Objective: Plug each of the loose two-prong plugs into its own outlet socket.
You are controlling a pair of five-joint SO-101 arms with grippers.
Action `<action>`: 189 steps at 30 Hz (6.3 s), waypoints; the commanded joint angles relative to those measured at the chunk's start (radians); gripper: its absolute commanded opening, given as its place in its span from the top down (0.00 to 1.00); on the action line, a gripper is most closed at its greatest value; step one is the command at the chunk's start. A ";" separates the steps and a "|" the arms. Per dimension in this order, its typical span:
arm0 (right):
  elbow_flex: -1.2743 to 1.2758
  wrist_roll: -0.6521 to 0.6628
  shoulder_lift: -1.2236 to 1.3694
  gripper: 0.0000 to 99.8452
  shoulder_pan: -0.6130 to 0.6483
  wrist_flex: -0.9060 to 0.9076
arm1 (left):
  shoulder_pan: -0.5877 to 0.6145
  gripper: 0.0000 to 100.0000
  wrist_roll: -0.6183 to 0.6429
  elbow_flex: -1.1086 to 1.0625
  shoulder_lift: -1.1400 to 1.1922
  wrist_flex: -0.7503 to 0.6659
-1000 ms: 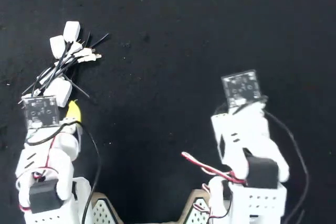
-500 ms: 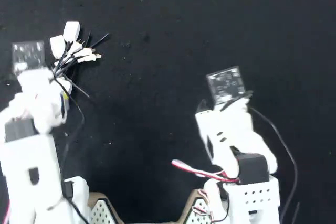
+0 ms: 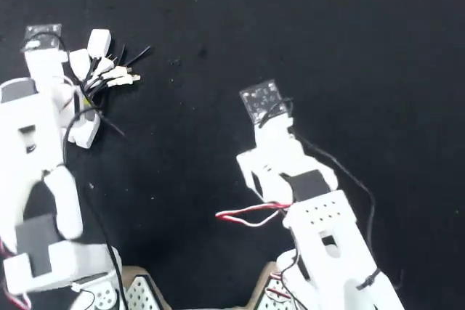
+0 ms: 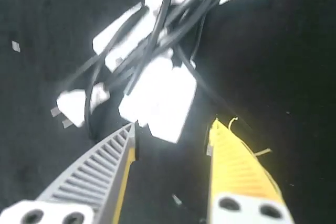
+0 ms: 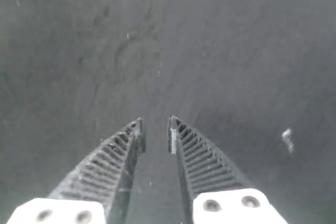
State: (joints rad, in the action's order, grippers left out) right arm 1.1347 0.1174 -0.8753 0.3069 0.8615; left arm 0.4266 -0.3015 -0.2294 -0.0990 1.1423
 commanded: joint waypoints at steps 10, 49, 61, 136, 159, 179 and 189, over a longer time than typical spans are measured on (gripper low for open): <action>0.111 0.000 0.013 0.92 0.018 -0.144 | 0.005 0.77 -0.176 0.430 0.364 0.192; 0.133 0.002 0.013 0.92 0.018 -0.146 | -0.025 0.78 -0.190 0.679 0.720 0.334; 0.133 0.002 0.013 0.92 0.018 -0.146 | 0.004 0.97 -0.190 0.788 0.626 0.585; 0.133 -0.006 0.013 0.92 -0.025 -0.146 | -0.499 0.79 -0.290 -0.535 -0.348 0.157; 0.102 -0.183 0.012 0.92 -0.361 -0.216 | -0.823 0.76 -0.167 -0.464 -0.092 -0.353; 0.099 -0.183 0.012 0.92 -0.353 -0.215 | -0.305 0.76 -0.152 -0.260 0.092 -0.121; 0.099 -0.183 0.012 0.92 -0.353 -0.215 | -0.143 0.76 -0.273 -0.272 -0.224 0.118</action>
State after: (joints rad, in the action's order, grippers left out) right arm 1.2758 -0.0560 -0.8677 -0.0399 0.6697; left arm 0.2562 -0.5240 -0.5516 -0.1956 1.1884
